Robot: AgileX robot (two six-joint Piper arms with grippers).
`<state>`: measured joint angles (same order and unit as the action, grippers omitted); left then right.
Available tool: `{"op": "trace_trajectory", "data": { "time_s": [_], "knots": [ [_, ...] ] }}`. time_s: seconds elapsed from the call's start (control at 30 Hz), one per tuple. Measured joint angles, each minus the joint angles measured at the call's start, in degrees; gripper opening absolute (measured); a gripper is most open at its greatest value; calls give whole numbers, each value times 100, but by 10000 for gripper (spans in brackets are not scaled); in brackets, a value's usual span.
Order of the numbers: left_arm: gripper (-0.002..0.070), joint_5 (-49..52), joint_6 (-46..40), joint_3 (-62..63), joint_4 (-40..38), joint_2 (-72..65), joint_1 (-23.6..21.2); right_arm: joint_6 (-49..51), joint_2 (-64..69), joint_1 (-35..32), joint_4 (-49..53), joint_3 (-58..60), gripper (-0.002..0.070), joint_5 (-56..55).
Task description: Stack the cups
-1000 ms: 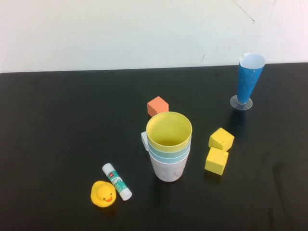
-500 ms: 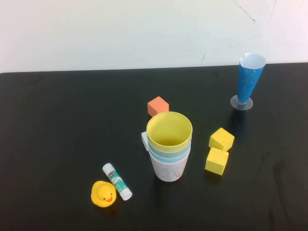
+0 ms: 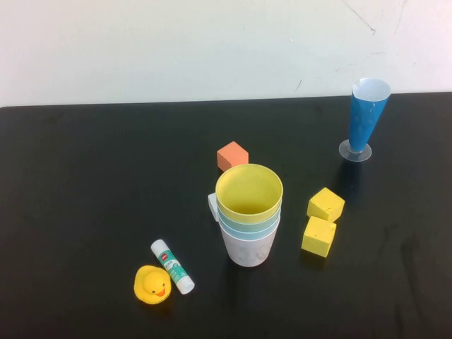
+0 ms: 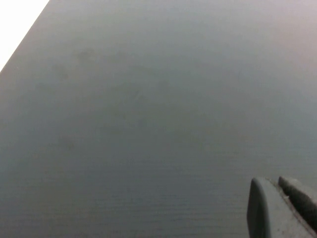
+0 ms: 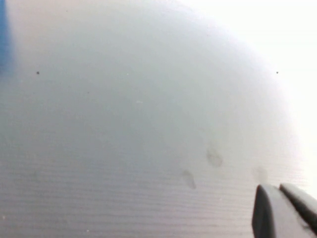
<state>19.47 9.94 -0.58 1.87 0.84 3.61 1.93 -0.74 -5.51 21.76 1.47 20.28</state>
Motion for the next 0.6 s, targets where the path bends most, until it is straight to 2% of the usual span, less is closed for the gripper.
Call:
{"op": "trace_trajectory", "data": {
  "time_s": [0.4,0.6],
  "knots": [
    [1,0,0,0,0,0,0,-541,0,0,-885,0,-1,-111],
    [1,0,0,0,0,0,0,-1682,0,0,-1948,0,-1,-111]
  ]
}}
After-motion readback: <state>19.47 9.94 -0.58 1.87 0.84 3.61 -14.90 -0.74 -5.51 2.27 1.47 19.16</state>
